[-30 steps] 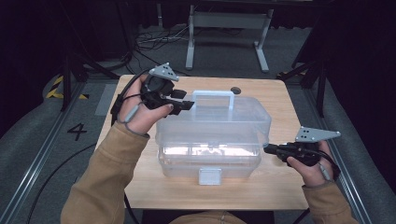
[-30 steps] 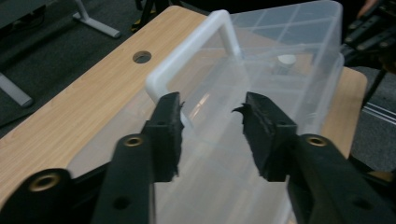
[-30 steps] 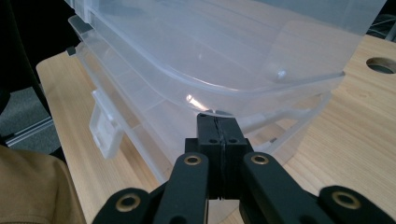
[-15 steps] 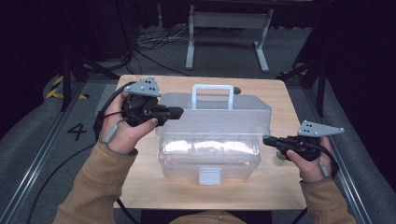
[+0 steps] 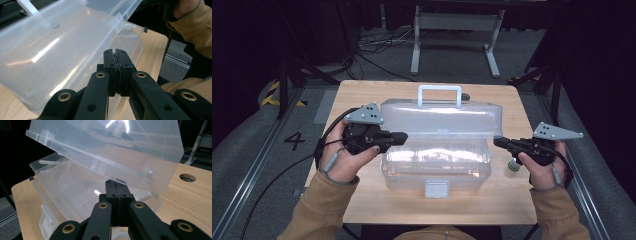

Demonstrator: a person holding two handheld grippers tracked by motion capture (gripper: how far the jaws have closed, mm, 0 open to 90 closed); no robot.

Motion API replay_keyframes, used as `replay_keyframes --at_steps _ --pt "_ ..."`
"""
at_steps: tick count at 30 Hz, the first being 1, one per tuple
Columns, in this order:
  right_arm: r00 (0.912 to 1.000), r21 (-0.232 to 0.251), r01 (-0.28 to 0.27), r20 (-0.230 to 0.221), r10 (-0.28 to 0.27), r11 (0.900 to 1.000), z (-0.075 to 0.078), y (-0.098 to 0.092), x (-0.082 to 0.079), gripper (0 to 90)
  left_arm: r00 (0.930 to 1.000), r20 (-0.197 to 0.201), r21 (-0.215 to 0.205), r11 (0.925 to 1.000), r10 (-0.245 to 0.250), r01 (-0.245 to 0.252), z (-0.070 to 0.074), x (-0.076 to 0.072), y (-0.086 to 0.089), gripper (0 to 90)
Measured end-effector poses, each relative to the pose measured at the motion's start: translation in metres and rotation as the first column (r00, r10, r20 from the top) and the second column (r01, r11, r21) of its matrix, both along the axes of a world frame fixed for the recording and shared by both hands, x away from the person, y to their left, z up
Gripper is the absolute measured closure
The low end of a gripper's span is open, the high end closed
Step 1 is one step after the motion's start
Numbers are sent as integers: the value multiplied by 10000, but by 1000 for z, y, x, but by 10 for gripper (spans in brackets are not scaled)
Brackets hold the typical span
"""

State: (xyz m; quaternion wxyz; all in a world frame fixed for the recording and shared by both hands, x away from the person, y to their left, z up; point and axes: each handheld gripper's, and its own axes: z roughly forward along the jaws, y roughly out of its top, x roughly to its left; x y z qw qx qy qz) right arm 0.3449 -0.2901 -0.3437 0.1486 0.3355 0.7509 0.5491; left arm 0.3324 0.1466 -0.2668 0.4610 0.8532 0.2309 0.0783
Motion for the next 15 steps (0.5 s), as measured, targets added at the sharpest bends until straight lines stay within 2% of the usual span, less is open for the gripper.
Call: replay_keyframes --at_steps 3,9,12,15 --pt "9999 109 146 31 -147 9998 2 0 2 900 9996 175 10 9998 220 -221 -8 -2 0 895" --pt "9991 317 377 178 -382 9988 6 2 7 900 9986 -75 -46 9986 532 -532 -27 2 3 896" --pt "9985 485 497 207 -508 9976 7 2 9 900 9957 -27 17 9957 931 -931 -35 7 7 894" --pt "9982 603 527 249 -543 9968 7 2 11 900 9888 189 222 9887 1481 -1485 -42 12 13 892"
